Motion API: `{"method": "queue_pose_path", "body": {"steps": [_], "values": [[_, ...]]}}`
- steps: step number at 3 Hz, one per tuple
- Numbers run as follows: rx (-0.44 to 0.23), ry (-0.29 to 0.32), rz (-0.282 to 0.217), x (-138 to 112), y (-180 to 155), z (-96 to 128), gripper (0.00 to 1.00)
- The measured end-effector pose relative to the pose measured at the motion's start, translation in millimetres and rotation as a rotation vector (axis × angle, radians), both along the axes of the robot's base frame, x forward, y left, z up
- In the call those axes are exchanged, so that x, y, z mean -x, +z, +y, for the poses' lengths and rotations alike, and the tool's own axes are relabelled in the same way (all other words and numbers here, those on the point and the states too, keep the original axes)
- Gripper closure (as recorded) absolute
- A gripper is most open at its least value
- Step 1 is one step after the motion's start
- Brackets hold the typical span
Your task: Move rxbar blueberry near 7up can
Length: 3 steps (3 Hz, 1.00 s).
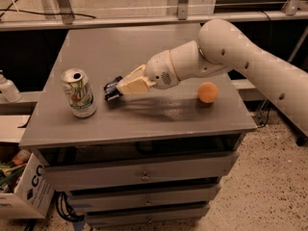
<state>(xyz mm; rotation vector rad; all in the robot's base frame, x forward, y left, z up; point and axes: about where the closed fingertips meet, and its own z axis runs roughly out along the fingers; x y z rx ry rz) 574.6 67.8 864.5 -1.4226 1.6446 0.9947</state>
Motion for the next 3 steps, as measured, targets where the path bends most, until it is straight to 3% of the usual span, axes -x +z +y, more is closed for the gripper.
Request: {"method": "queue_pose_path", "body": {"steps": [3], "values": [[-0.038,0.128,0.1,38,-4,18,1.0]]}}
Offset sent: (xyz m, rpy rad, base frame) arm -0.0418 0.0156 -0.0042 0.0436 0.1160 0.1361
